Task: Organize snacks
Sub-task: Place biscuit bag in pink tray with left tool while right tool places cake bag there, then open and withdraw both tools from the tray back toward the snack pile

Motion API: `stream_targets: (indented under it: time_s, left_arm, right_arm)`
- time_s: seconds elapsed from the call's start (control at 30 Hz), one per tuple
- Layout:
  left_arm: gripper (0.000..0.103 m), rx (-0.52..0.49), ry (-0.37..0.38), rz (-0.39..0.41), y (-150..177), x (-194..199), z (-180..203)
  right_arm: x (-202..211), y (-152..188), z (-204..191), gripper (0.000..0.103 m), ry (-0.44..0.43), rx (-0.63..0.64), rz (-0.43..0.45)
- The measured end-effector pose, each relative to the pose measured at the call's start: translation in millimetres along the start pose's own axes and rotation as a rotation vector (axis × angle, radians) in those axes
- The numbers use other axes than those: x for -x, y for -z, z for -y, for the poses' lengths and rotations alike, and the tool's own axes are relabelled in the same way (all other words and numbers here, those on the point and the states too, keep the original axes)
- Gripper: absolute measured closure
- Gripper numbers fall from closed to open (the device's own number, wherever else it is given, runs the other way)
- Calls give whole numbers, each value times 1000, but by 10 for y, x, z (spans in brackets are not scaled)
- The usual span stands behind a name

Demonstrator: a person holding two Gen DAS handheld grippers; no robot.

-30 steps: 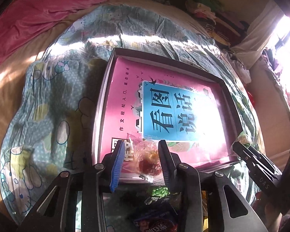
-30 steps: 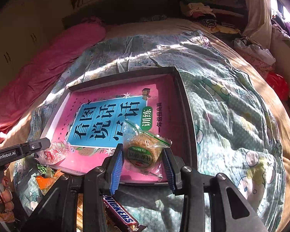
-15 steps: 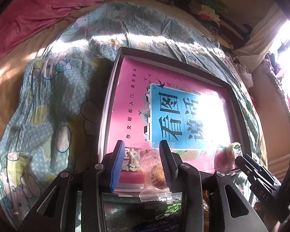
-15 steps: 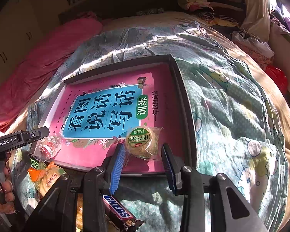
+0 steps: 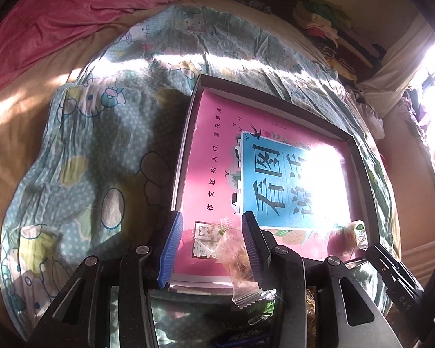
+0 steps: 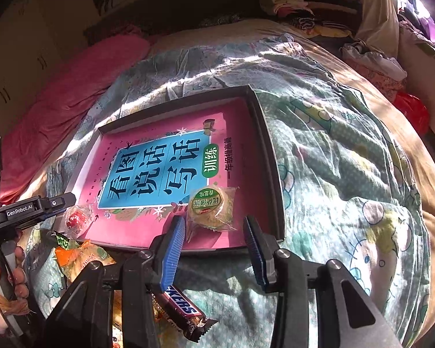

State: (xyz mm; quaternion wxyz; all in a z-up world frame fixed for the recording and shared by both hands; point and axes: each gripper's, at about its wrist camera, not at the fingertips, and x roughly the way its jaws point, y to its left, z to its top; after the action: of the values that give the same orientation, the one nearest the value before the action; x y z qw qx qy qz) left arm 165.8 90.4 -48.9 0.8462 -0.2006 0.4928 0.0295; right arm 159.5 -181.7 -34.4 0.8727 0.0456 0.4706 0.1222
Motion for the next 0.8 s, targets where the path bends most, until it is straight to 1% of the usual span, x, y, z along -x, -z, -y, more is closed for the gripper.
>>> stream_targets:
  time_s: [0.13, 0.27, 0.37, 0.5, 0.63, 0.8]
  left_arm:
    - [59, -10, -3, 6, 48, 77, 15]
    - [58, -18, 28, -6, 130, 173, 17]
    - [58, -37, 29, -15, 205, 218, 32]
    - [58, -37, 37, -20, 255, 234, 32]
    - [51, -38, 43, -13, 279, 285, 47]
    - [47, -41, 45, 8, 288, 373, 53]
  right_arm:
    - [39, 5, 9, 59, -5, -12, 4]
    - [78, 17, 12, 57, -8, -20, 9]
    - [102, 26, 17, 56, -10, -29, 11]
    - [137, 49, 28, 56, -11, -39, 12]
    - [194, 77, 42, 52, -9, -38, 22]
    - [254, 97, 60, 50, -6, -45, 32]
